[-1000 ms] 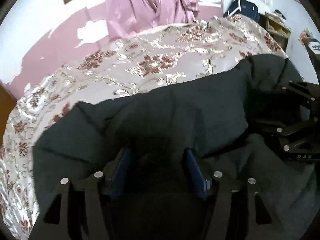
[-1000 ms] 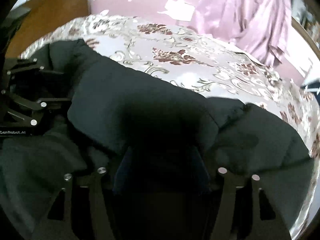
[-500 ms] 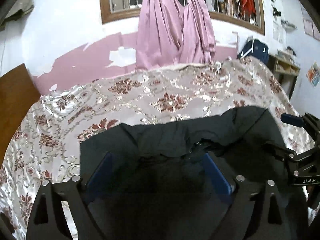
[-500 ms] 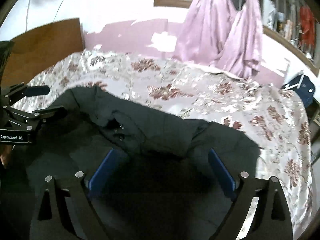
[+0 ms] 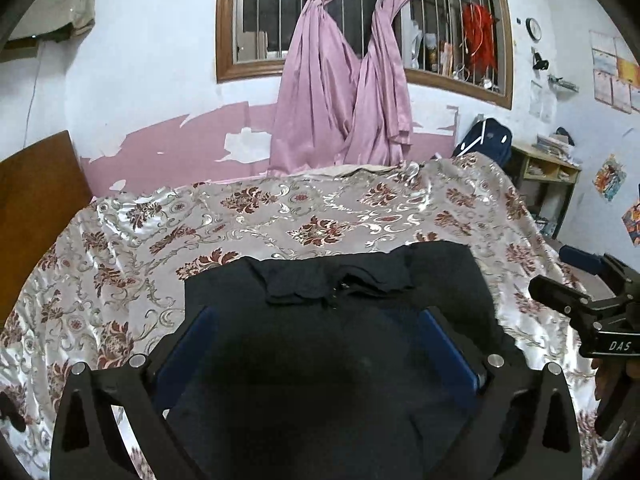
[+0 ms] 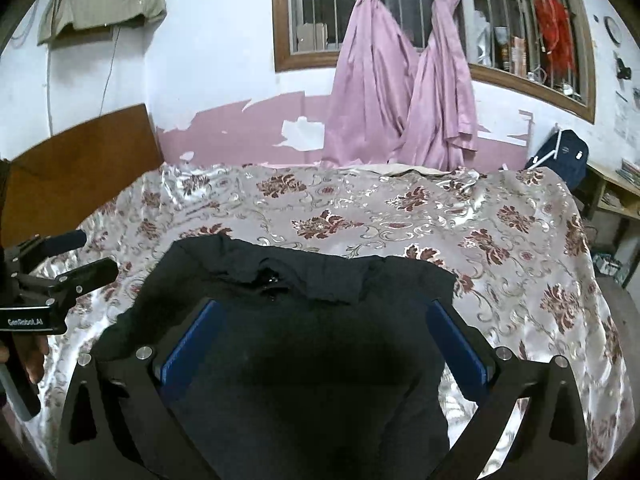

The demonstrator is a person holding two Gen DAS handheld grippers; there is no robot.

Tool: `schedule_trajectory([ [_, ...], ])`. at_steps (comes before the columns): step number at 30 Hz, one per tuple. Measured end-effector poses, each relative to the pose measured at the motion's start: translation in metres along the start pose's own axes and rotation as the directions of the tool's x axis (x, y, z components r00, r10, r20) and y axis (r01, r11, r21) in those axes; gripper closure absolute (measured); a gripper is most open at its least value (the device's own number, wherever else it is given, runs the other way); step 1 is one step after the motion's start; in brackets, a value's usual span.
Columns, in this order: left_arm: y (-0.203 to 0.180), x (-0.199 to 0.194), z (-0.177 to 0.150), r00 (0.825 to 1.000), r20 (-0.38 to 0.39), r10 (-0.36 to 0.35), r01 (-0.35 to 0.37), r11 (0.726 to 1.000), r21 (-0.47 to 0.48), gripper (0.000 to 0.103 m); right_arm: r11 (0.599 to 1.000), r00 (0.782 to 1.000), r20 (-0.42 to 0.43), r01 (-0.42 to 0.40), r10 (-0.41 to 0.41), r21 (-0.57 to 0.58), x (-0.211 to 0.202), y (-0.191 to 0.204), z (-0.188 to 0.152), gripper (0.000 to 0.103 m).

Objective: Fold large clothes
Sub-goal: 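Release the jacket and raise both tools above the folded bundle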

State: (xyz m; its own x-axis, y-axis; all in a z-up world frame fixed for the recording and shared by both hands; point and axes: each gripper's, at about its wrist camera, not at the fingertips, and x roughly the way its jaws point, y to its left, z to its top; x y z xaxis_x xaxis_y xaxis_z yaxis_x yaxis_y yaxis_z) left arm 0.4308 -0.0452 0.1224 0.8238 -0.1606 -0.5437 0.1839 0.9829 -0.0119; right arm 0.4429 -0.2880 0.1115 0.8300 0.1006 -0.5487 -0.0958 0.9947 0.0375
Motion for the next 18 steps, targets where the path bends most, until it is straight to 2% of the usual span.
schedule_trajectory([
  [9, -0.018, -0.081, -0.029, 0.998, 0.056, 0.012, -0.012, 1.0, -0.002, 0.0, 1.0, 0.999, 0.034, -0.011, 0.011, -0.002, -0.081, 0.009, -0.029, 0.002],
  [18, -0.03, -0.142, -0.055, 0.997, 0.078, 0.015, -0.014, 1.0, -0.012, 0.0, 0.999, 0.998, 0.065, -0.019, 0.021, -0.029, -0.148, 0.022, -0.056, 0.002],
])
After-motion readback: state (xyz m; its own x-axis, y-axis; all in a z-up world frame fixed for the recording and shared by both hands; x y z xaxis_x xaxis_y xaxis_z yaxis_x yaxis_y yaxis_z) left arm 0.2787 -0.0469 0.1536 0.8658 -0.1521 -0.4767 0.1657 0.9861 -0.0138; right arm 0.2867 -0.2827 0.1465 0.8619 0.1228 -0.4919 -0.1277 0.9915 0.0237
